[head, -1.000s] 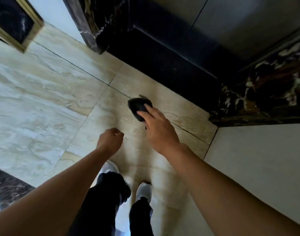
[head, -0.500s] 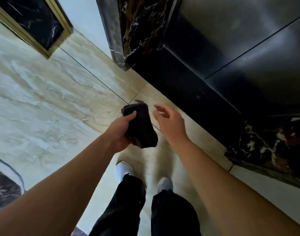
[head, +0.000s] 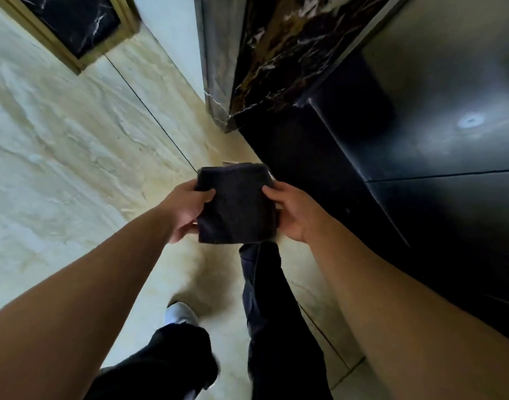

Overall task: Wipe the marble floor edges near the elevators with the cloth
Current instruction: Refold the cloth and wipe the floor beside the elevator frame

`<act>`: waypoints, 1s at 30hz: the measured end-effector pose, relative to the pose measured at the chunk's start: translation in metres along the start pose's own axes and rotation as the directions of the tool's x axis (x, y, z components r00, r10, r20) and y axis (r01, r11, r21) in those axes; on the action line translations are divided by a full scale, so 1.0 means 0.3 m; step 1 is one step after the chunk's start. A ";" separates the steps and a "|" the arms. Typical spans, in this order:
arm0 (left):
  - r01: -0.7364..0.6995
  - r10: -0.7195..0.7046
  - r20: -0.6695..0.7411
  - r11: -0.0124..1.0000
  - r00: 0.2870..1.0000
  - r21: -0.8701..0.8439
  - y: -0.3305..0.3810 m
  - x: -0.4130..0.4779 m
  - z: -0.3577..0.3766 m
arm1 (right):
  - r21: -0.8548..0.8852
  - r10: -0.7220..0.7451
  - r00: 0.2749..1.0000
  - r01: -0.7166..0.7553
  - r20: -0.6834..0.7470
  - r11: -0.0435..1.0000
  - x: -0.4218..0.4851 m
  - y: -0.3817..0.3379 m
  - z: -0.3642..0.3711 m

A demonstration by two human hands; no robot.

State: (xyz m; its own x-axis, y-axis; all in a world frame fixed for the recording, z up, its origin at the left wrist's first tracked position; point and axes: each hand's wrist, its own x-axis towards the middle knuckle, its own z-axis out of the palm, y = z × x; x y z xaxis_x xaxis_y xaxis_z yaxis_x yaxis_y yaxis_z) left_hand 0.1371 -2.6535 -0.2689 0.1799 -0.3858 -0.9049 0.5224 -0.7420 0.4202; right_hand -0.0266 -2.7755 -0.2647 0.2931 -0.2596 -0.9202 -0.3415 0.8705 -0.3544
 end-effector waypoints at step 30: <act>-0.048 0.773 -0.182 0.264 0.608 0.963 -0.252 1.380 0.039 | -0.990 -0.820 0.572 -0.110 0.009 -0.087 1.568 -0.050 -0.387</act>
State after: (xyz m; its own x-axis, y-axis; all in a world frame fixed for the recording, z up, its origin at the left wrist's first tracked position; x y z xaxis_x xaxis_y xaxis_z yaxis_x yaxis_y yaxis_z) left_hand 0.1624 -2.7634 -0.6745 0.6645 -0.7083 -0.2380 -0.6734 -0.7057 0.2202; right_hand 0.0127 -2.9592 -0.7115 0.4557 -0.8587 -0.2343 -0.8865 -0.4615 -0.0331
